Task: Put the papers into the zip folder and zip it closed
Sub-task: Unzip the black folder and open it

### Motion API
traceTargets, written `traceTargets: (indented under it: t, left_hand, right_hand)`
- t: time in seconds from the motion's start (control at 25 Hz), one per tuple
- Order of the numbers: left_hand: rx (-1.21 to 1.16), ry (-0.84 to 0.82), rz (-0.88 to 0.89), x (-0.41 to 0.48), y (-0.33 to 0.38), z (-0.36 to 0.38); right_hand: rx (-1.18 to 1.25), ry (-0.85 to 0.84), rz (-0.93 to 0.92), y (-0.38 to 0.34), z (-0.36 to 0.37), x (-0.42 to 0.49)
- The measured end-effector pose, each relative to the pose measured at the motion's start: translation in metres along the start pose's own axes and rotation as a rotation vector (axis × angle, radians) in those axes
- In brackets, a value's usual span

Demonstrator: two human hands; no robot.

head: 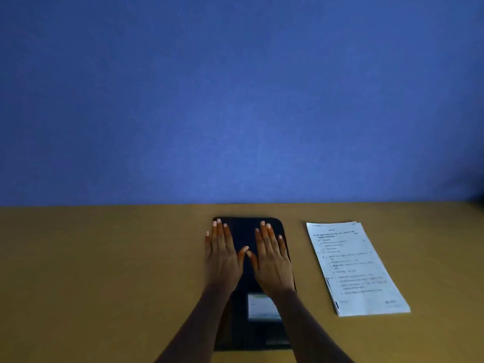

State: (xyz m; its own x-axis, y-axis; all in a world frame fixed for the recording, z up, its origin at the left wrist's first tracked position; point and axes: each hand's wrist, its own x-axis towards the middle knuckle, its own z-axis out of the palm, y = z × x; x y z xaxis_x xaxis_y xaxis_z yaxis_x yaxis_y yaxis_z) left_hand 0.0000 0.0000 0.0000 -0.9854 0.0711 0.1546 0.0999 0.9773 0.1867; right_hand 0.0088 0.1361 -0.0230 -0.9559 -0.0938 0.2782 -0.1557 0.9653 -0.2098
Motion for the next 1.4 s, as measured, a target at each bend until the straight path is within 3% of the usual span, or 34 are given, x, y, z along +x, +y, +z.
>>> traceTargets:
  t: [0.32,0.52,0.92,1.16,1.28,1.4]
  left_hand:
    - [-0.025,-0.149,-0.07,-0.011,-0.025,0.04]
    - [-0.006,-0.211,-0.048,0.002,-0.034,0.054]
    - [-0.016,-0.217,-0.075,0.096,-0.054,0.08]
    - [-0.126,-0.234,-0.159,0.154,-0.072,0.089]
    - [-0.155,-0.286,-0.212,0.172,-0.083,0.092]
    - [-0.188,-0.341,-0.214,0.182,-0.091,0.093]
  right_hand:
    - [-0.023,-0.162,0.077,-0.011,0.034,-0.017]
    - [0.024,-0.211,0.028,-0.014,0.048,-0.003]
    - [0.035,-0.206,-0.084,-0.005,0.093,0.102]
    - [0.067,-0.303,-0.082,-0.003,0.115,0.172]
    - [0.126,-0.393,-0.045,-0.008,0.118,0.201]
    - [0.235,-0.528,0.209,-0.016,0.12,0.228]
